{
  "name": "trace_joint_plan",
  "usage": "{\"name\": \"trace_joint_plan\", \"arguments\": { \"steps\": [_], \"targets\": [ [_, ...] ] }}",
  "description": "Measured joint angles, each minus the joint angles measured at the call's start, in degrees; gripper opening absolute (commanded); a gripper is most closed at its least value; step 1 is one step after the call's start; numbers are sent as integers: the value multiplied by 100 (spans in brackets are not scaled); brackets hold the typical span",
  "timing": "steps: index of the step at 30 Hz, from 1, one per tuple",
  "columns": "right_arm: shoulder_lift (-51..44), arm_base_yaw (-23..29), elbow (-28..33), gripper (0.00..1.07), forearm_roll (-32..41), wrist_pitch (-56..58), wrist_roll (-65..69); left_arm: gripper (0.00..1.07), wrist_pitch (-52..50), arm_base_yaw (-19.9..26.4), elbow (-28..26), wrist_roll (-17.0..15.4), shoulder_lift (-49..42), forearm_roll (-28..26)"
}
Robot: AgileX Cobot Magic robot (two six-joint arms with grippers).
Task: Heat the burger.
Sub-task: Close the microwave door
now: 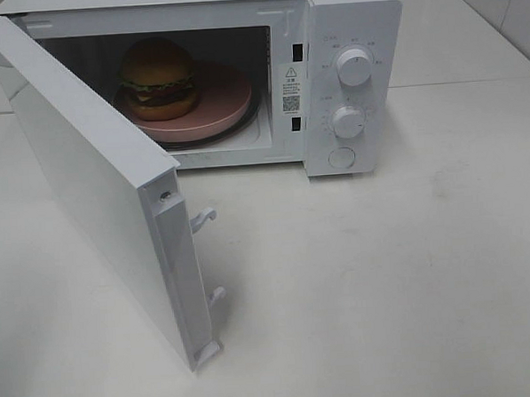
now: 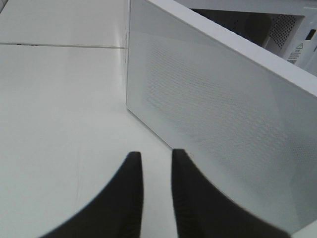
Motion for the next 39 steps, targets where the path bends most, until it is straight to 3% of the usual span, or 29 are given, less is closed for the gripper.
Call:
{"name": "trace_joint_plan", "arguments": {
  "steps": [2, 8, 11, 13, 19, 27, 30, 33, 35, 36, 38, 39],
  "targets": [
    [0, 0, 0, 76, 0, 0, 0, 0, -435, 0, 29, 246, 384, 0],
    [0, 0, 0, 76, 0, 0, 0, 0, -1673, 0, 430, 556, 1060, -46],
    [0, 0, 0, 76, 0, 0, 0, 0, -1874, 0, 510, 567, 1146, -46],
    [0, 0, 0, 76, 0, 0, 0, 0, -2916, 0, 900, 584, 1524, -63],
    [0, 0, 0, 76, 0, 0, 0, 0, -4458, 0, 1381, 584, 2108, -63],
    [0, 0, 0, 76, 6, 0, 0, 0, -5930, 0, 1541, 567, 3031, -46],
    [0, 0, 0, 76, 6, 0, 0, 0, -6280, 0, 1541, 510, 3415, 29],
    [0, 0, 0, 76, 6, 0, 0, 0, -6635, 0, 1541, 246, 3827, 332],
    [0, 0, 0, 76, 6, 0, 0, 0, -6898, 0, 1541, -166, 4154, 871],
    [0, 0, 0, 76, 6, 0, 0, 0, -6898, 0, 1541, -166, 4154, 871],
    [0, 0, 0, 76, 6, 0, 0, 0, -7236, 0, 1541, -676, 4475, 1610],
    [0, 0, 0, 76, 6, 0, 0, 0, -7236, 0, 1541, -676, 4475, 1610]
  ]
}}
